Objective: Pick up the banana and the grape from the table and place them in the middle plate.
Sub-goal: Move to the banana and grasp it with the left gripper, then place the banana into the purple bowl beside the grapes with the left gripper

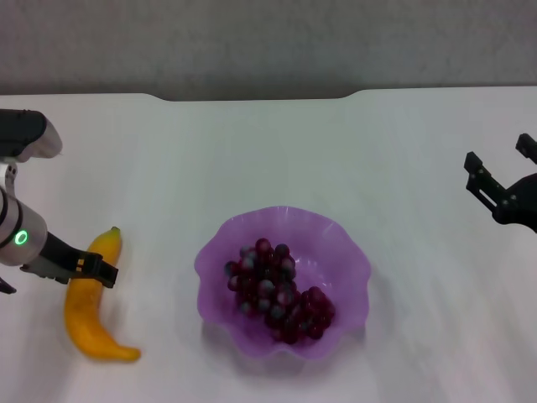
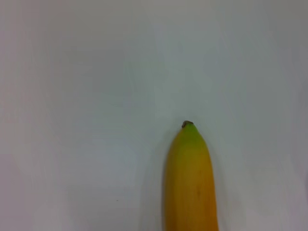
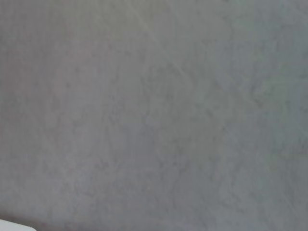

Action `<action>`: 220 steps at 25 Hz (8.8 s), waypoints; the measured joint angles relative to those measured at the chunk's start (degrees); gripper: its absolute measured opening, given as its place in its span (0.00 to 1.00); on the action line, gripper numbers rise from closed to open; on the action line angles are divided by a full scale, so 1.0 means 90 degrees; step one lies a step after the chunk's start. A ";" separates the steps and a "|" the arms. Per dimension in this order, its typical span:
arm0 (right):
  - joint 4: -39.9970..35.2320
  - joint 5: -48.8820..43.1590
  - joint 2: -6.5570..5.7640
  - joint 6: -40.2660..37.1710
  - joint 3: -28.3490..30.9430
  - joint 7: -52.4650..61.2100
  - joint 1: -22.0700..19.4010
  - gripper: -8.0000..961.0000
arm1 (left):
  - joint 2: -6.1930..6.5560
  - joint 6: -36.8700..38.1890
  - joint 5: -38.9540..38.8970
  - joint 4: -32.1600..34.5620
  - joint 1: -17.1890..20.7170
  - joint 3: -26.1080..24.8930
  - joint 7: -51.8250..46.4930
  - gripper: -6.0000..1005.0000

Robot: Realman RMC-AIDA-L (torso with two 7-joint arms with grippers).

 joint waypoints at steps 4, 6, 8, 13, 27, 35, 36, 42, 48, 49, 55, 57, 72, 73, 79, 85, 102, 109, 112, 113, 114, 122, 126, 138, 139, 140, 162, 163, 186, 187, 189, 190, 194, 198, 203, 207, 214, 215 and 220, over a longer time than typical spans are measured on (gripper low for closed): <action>0.0036 -0.0032 0.0000 0.0000 -0.0003 0.0000 0.0004 0.79 | 0.0003 -0.0154 0.0012 -0.0112 -0.0005 0.0000 -0.0039 0.75; 0.0042 -0.0051 0.0000 0.0000 -0.0003 0.0000 0.0003 0.79 | 0.0013 -0.0260 0.0046 -0.0279 -0.0044 0.0002 -0.0072 0.75; 0.0057 -0.0084 0.0000 0.0000 -0.0003 0.0003 -0.0001 0.79 | 0.0016 -0.0310 0.0073 -0.0382 -0.0078 0.0006 -0.0081 0.75; 0.0064 -0.0088 0.0000 0.0000 0.0000 0.0006 -0.0005 0.79 | 0.0020 -0.0343 0.0083 -0.0441 -0.0088 0.0009 -0.0084 0.75; 0.0075 -0.0088 0.0000 0.0000 -0.0009 0.0010 0.0008 0.79 | 0.0030 -0.0466 0.0182 -0.0725 -0.0155 0.0017 -0.0109 0.75; 0.0123 -0.0088 0.0000 0.0000 -0.0009 0.0010 -0.0031 0.79 | 0.0029 -0.0466 0.0183 -0.0744 -0.0160 0.0166 -0.0177 0.71; 0.0139 -0.0088 0.0000 0.0000 -0.0009 0.0010 -0.0038 0.79 | 0.0030 -0.0464 0.0183 -0.0744 -0.0160 0.0166 -0.0175 0.67; 0.0154 -0.0088 0.0000 0.0000 -0.0008 0.0009 -0.0049 0.79 | 0.0042 -0.0465 0.0181 -0.0741 -0.0163 0.0346 -0.0134 0.52; 0.0153 -0.0088 0.0000 0.0000 0.0002 0.0006 -0.0061 0.78 | 0.0036 -0.0496 0.0248 -0.0723 -0.0159 0.0628 -0.0185 0.50; 0.0153 -0.0088 0.0000 0.0000 0.0005 0.0005 -0.0061 0.78 | 0.0036 -0.0501 0.0262 -0.0711 -0.0154 0.0658 -0.0206 0.50; 0.0153 -0.0088 0.0000 -0.0003 0.0018 0.0003 -0.0090 0.78 | 0.0032 -0.0588 0.0346 -0.0672 -0.0125 0.0974 -0.0397 0.50; 0.0153 -0.0087 0.0000 -0.0004 0.0021 0.0002 -0.0091 0.78 | 0.0032 -0.0589 0.0346 -0.0672 -0.0125 0.0976 -0.0399 0.50; 0.0152 -0.0088 0.0000 -0.0098 0.0021 0.0000 -0.0112 0.78 | 0.0011 0.0207 0.0381 0.1992 0.0823 0.1733 -0.0787 0.50; 0.0152 -0.0087 0.0000 -0.0098 0.0021 0.0000 -0.0113 0.77 | 0.0010 0.0257 0.0399 0.2253 0.0911 0.1734 -0.0788 0.50; 0.0152 -0.0088 0.0000 -0.0116 0.0020 0.0000 -0.0121 0.75 | 0.0029 0.0274 0.0410 0.3388 0.1251 0.1618 -0.0709 0.50; 0.0188 -0.0306 0.0000 -0.0154 0.0010 0.0020 -0.0120 0.75 | 0.0012 0.0230 0.0023 0.4203 0.1585 0.1341 -0.0246 0.50; 0.0231 -0.0418 -0.0010 -0.0157 0.0019 0.0082 -0.0119 0.84 | 0.0008 0.0700 -0.1398 0.5242 0.1821 0.1473 0.1030 0.50; 0.0241 -0.0420 -0.0010 -0.0156 0.0005 0.0086 -0.0119 0.84 | 0.0009 0.0677 -0.1447 0.5221 0.1705 0.2109 0.0950 0.50; 0.0241 -0.0420 -0.0017 -0.0154 0.0001 0.0088 -0.0115 0.84 | 0.0008 0.0628 -0.1435 0.5171 0.1636 0.2360 0.0887 0.50; 0.0241 -0.0420 -0.0020 -0.0154 -0.0002 0.0088 -0.0110 0.84 | 0.0007 0.0592 -0.1415 0.5155 0.1619 0.2448 0.0856 0.50; 0.0241 -0.0420 -0.0020 -0.0154 -0.0004 0.0089 -0.0109 0.84 | 0.0006 0.0551 -0.1386 0.5124 0.1595 0.2538 0.0819 0.50; 0.0241 -0.0420 -0.0020 -0.0154 -0.0009 0.0089 -0.0108 0.83 | 0.0002 0.0332 -0.0980 0.4649 0.1270 0.3152 0.0448 0.50; 0.0241 -0.0420 -0.0020 -0.0148 -0.0009 0.0089 -0.0108 0.83 | 0.0000 0.0265 -0.0980 0.4496 0.1150 0.3338 0.0384 0.50; 0.0240 -0.0420 -0.0020 -0.0135 -0.0009 0.0089 -0.0095 0.83 | 0.0000 -0.0151 -0.0953 0.3705 0.0681 0.3817 0.0097 0.50; 0.0240 -0.0420 -0.0020 -0.0133 -0.0009 0.0089 -0.0093 0.83 | 0.0000 -0.0185 -0.0937 0.3641 0.0639 0.3849 0.0063 0.50; 0.0240 -0.0420 -0.0020 -0.0133 -0.0009 0.0089 -0.0091 0.83 | 0.0000 -0.0218 -0.0914 0.3578 0.0600 0.3890 0.0023 0.50; 0.0235 -0.0420 -0.0020 -0.0122 -0.0029 0.0088 -0.0067 0.83 | -0.0018 -0.0692 -0.0732 0.2860 0.0188 0.4882 -0.0588 0.50; 0.0233 -0.0420 -0.0020 -0.0120 -0.0029 0.0088 -0.0067 0.83 | -0.0019 -0.0721 -0.0733 0.2820 0.0156 0.4967 -0.0626 0.50; 0.0216 -0.0420 -0.0030 -0.0116 -0.0078 0.0088 -0.0060 0.83 | -0.0039 -0.0782 -0.0803 0.2392 -0.0281 0.5340 -0.0795 0.51; 0.0213 -0.0420 -0.0030 -0.0116 -0.0077 0.0088 -0.0060 0.83 | -0.0039 -0.0780 -0.0803 0.2395 -0.0297 0.5360 -0.0795 0.51; 0.0210 -0.0420 -0.0030 -0.0116 -0.0077 0.0088 -0.0060 0.83 | -0.0039 -0.0772 -0.0804 0.2400 -0.0324 0.5414 -0.0796 0.52; 0.0210 -0.0420 -0.0030 -0.0116 -0.0078 0.0088 -0.0060 0.83 | -0.0039 -0.0768 -0.0804 0.2403 -0.0334 0.5435 -0.0796 0.53; 0.0210 -0.0420 -0.0030 -0.0117 -0.0077 0.0088 -0.0060 0.83 | -0.0043 -0.0755 -0.0804 0.2417 -0.0377 0.5513 -0.0797 0.55; 0.0210 -0.0420 -0.0030 -0.0120 -0.0077 0.0088 -0.0063 0.83 | -0.0046 -0.0748 -0.0805 0.2519 -0.0384 0.5585 -0.0797 0.56; 0.0211 -0.0420 -0.0030 -0.0127 -0.0077 0.0088 -0.0068 0.83 | -0.0049 -0.0747 -0.0774 0.2621 -0.0360 0.5599 -0.0797 0.63; 0.0212 -0.0420 -0.0030 -0.0130 -0.0077 0.0088 -0.0070 0.83 | -0.0049 -0.0747 -0.0759 0.2643 -0.0354 0.5607 -0.0797 0.68; 0.0211 -0.0420 -0.0030 -0.0139 -0.0077 0.0088 -0.0070 0.83 | -0.0049 -0.0746 -0.0740 0.2921 -0.0305 0.5685 -0.0797 0.83; 0.0211 -0.0420 -0.0030 -0.0139 -0.0077 0.0088 -0.0070 0.83 | -0.0045 -0.0737 -0.0725 0.3022 -0.0274 0.5690 -0.0797 0.83; 0.0209 -0.0420 -0.0036 -0.0139 -0.0075 0.0088 -0.0077 0.83 | -0.0043 -0.0583 -0.0362 0.3673 -0.0009 0.5693 -0.0796 0.84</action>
